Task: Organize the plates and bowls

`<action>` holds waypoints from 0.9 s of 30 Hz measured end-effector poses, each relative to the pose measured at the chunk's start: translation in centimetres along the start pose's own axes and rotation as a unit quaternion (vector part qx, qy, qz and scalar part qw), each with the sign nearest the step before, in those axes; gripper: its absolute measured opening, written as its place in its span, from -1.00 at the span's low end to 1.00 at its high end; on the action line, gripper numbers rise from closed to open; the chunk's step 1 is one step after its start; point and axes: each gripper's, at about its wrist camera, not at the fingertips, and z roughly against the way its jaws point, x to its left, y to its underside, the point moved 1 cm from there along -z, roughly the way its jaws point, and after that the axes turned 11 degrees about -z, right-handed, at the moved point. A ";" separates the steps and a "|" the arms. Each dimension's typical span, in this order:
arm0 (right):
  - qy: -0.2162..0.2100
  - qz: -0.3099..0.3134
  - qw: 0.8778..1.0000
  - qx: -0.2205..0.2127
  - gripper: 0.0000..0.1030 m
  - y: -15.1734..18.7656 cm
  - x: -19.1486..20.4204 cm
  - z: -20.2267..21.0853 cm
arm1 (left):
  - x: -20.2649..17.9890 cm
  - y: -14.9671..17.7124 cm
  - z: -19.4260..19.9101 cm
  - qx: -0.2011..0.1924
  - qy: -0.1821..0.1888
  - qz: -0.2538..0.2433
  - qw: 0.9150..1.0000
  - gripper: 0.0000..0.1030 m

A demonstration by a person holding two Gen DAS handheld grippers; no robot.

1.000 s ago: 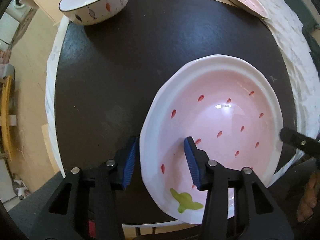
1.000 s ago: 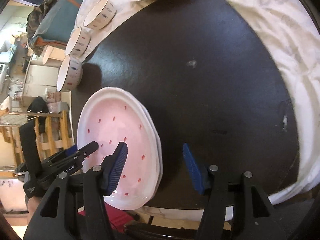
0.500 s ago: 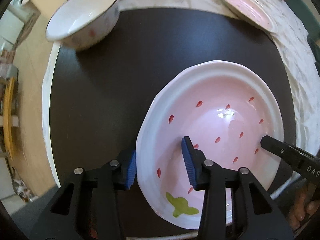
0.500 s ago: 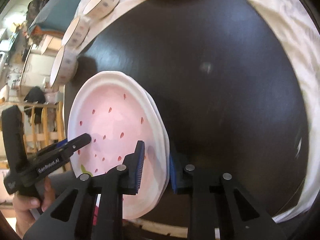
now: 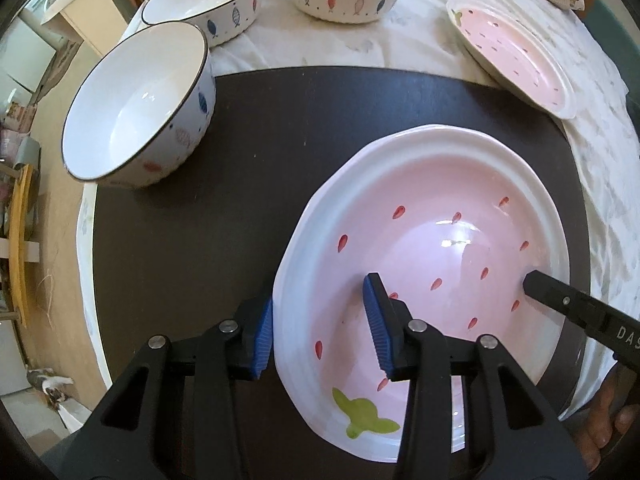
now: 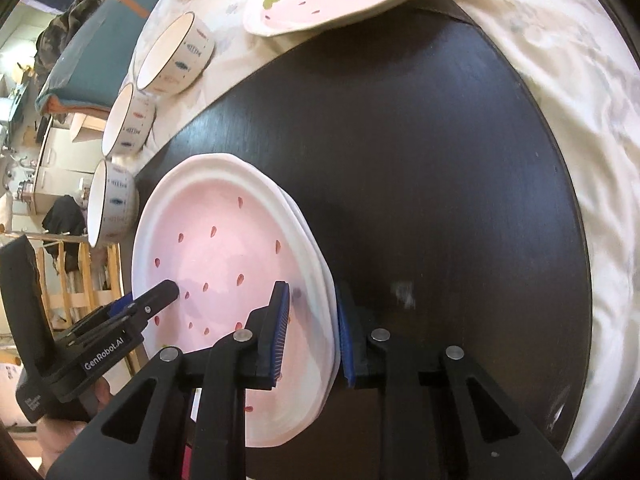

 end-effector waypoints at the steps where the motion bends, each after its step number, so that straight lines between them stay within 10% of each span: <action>1: -0.001 -0.002 1.000 0.001 -0.51 -0.2 0.0 0.0 | -0.1 -0.1 -0.1 0.000 0.002 0.001 1.000 -0.27; 27: 0.018 -0.023 0.999 -0.036 -0.43 0.5 0.2 1.7 | 2.8 1.6 1.5 -0.032 -0.007 0.036 0.999 -0.23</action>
